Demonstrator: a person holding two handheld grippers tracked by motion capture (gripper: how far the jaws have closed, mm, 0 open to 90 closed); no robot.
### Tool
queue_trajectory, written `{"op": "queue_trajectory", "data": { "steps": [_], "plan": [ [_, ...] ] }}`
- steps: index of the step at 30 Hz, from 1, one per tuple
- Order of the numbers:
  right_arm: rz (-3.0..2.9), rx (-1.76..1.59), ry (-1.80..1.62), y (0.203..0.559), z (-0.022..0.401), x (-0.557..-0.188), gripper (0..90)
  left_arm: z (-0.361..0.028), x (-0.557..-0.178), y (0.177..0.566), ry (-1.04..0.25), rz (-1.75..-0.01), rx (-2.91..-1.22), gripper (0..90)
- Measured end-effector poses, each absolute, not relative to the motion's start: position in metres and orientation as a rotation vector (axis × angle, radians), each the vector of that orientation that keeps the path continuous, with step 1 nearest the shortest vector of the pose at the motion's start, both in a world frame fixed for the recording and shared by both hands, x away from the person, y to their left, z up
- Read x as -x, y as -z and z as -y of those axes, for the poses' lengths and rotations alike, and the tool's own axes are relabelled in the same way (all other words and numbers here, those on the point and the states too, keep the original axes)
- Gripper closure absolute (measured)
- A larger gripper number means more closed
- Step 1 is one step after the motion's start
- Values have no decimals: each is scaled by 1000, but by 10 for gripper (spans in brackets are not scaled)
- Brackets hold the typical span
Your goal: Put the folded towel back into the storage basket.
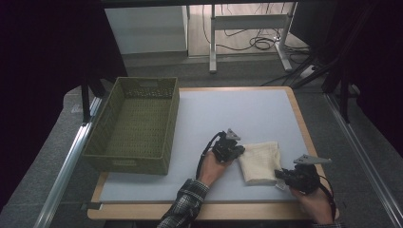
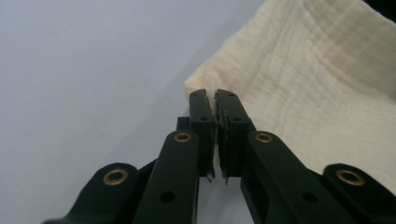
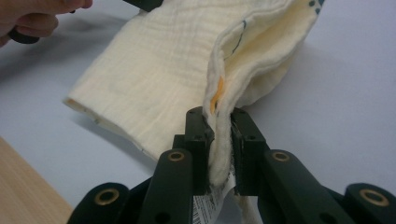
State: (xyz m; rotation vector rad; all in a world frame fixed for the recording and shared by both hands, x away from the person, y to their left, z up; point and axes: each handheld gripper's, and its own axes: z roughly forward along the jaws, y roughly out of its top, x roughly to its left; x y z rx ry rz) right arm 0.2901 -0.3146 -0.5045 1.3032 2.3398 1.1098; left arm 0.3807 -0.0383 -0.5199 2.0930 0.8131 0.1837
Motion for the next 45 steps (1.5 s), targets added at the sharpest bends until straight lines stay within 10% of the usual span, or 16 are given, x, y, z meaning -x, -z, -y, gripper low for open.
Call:
{"op": "queue_trajectory", "data": {
  "steps": [45],
  "plan": [
    [-2390,-1061,-1376,431,181,-356,790,-110,-388,405,-523,-967,-2087,852]
  ]
}}
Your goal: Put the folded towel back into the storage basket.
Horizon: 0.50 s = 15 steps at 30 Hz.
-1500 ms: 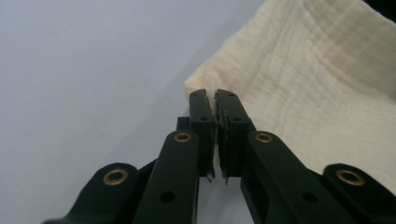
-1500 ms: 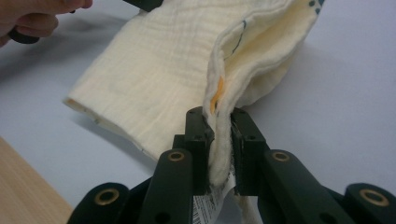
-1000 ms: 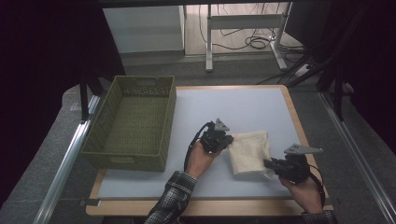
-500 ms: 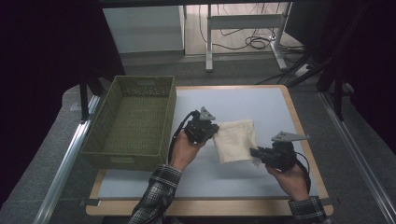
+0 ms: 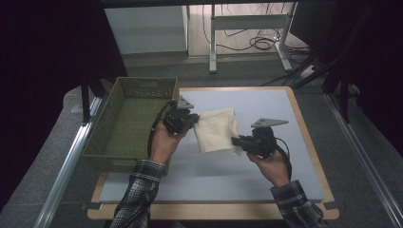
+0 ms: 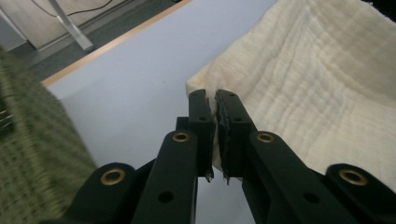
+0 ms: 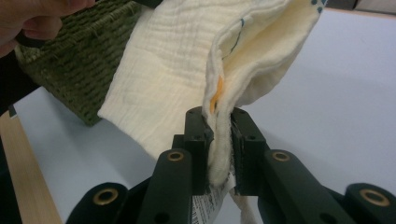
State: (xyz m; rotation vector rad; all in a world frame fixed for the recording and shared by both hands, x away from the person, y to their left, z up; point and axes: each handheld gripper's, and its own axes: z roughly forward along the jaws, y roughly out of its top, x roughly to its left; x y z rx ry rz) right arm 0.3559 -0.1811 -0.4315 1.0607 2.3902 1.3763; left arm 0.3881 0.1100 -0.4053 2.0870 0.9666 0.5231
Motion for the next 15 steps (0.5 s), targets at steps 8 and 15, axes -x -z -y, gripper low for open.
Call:
{"op": "queue_trajectory", "data": {
  "steps": [8,15],
  "plan": [
    [-2394,-1025,-1400,417,146,-371,789,-146,-390,396,-558,-1035,-2064,852],
    [-2399,-1026,-1417,410,121,-381,788,-169,-392,388,-587,-1073,-2050,852]
  ]
}}
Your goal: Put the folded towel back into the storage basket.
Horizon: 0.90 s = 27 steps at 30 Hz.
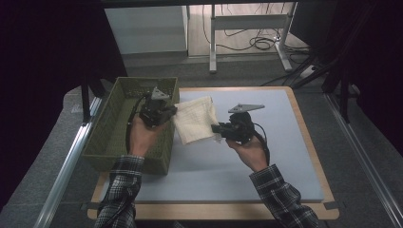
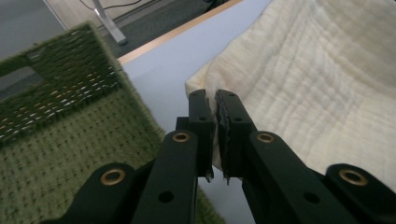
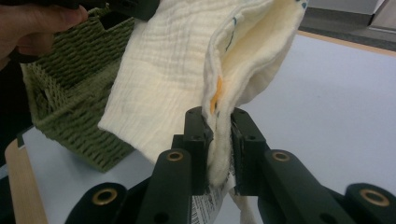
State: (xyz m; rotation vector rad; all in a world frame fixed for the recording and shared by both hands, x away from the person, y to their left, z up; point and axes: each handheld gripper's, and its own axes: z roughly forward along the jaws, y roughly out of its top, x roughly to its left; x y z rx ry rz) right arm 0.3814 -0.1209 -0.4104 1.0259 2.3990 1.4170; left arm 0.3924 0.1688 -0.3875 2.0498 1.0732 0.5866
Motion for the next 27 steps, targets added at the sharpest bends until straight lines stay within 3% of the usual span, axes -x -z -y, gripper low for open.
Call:
{"op": "queue_trajectory", "data": {
  "steps": [27],
  "plan": [
    [-2459,-986,-1506,397,15,-408,786,-264,-381,361,-720,-1262,-2002,853]
  ]
}}
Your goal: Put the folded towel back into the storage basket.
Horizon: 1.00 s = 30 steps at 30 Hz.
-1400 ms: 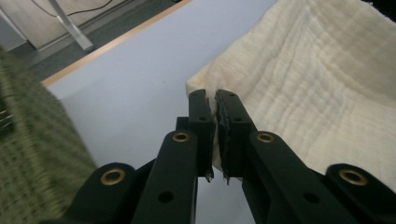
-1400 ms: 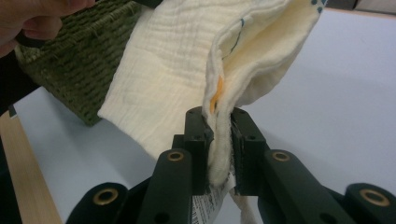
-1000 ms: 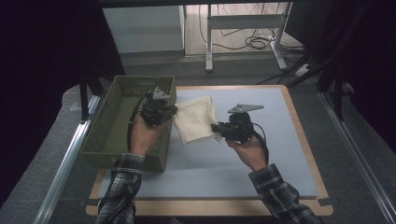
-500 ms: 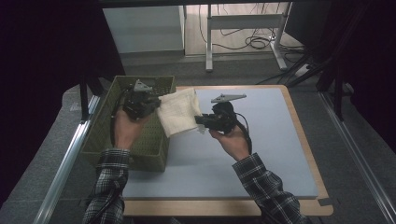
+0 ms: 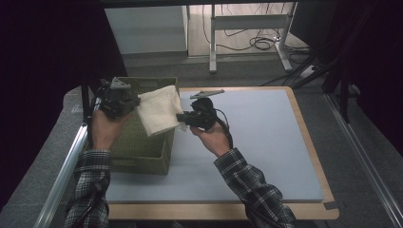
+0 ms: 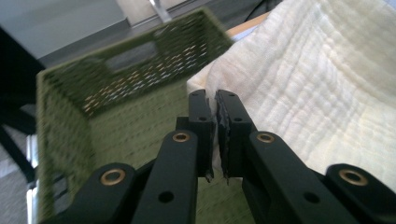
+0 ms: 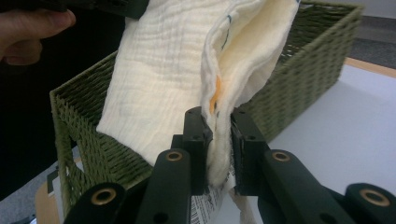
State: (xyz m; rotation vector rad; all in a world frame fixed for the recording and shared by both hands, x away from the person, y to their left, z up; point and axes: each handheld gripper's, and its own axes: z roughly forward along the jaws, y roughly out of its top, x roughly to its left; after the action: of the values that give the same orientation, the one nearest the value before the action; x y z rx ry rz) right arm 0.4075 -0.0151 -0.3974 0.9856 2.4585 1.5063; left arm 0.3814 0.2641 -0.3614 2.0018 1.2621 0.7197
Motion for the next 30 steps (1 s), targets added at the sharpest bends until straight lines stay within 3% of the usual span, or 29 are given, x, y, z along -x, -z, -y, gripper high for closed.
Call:
{"op": "queue_trajectory", "data": {
  "steps": [15,30],
  "plan": [
    [-2568,-886,-1370,425,-65,-412,783,-321,-372,402,-716,-1438,-2017,852],
    [-2659,-849,-1166,443,-106,-416,778,-339,-374,437,-690,-1518,-2080,849]
  ]
}}
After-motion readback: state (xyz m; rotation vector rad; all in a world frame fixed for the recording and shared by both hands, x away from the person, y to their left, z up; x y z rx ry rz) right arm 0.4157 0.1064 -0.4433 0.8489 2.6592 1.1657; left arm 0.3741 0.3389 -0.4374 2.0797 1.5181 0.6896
